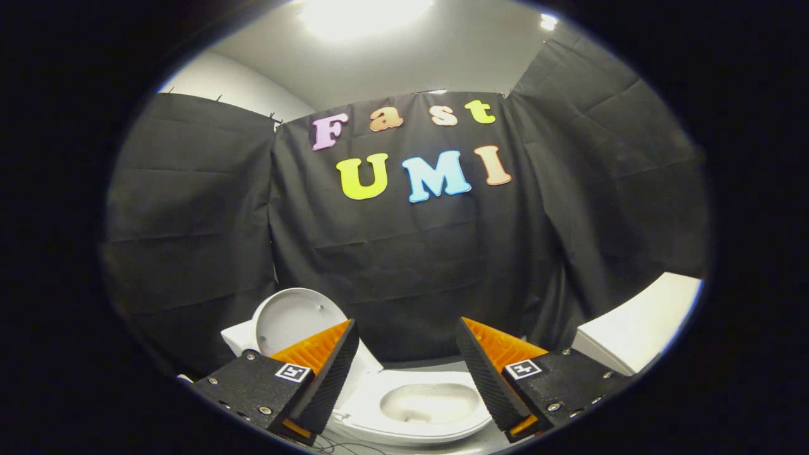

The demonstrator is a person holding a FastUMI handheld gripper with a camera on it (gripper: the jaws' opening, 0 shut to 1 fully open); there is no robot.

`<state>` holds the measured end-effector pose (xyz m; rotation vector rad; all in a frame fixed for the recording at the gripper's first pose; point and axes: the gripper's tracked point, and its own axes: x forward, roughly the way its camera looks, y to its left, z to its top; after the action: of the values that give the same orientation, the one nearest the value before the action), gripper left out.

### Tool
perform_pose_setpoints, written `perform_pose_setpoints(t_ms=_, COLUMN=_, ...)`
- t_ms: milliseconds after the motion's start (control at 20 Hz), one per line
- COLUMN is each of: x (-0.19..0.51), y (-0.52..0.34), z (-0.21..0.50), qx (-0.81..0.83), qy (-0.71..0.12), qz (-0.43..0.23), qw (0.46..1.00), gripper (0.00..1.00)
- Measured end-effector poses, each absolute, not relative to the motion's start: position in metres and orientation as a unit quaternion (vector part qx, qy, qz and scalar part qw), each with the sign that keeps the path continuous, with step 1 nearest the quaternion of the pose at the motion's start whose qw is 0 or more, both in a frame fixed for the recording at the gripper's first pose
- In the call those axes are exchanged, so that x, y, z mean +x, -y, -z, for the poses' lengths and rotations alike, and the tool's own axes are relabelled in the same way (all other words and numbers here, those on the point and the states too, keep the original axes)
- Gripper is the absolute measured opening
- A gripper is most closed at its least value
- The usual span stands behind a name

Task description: Open the toilet lid.

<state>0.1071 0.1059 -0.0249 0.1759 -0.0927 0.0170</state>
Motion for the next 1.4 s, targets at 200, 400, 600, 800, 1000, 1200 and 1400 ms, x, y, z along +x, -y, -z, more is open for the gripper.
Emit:
perform_pose_setpoints(t_ms=200, x=0.094, y=-0.041, z=-0.006, qx=0.088, qy=0.073, qz=0.038, qw=0.993, gripper=0.96)
perform_pose_setpoints(t_ms=400, x=0.077, y=0.006, z=-0.023, qx=0.052, qy=0.091, qz=0.061, qw=0.993, gripper=0.96)
perform_pose_setpoints(t_ms=600, x=0.065, y=0.031, z=-0.030, qx=0.019, qy=0.090, qz=0.053, qw=0.994, gripper=0.96)
perform_pose_setpoints(t_ms=800, x=0.051, y=0.042, z=-0.038, qx=-0.041, qy=0.090, qz=0.044, qw=0.994, gripper=0.96)
perform_pose_setpoints(t_ms=1000, x=0.043, y=0.035, z=-0.047, qx=-0.079, qy=0.096, qz=0.030, qw=0.992, gripper=0.95)
perform_pose_setpoints(t_ms=1200, x=0.030, y=0.024, z=-0.039, qx=-0.044, qy=0.096, qz=0.015, qw=0.994, gripper=0.94)
perform_pose_setpoints(t_ms=1400, x=0.027, y=0.023, z=-0.032, qx=-0.048, qy=0.085, qz=0.024, qw=0.995, gripper=0.95)
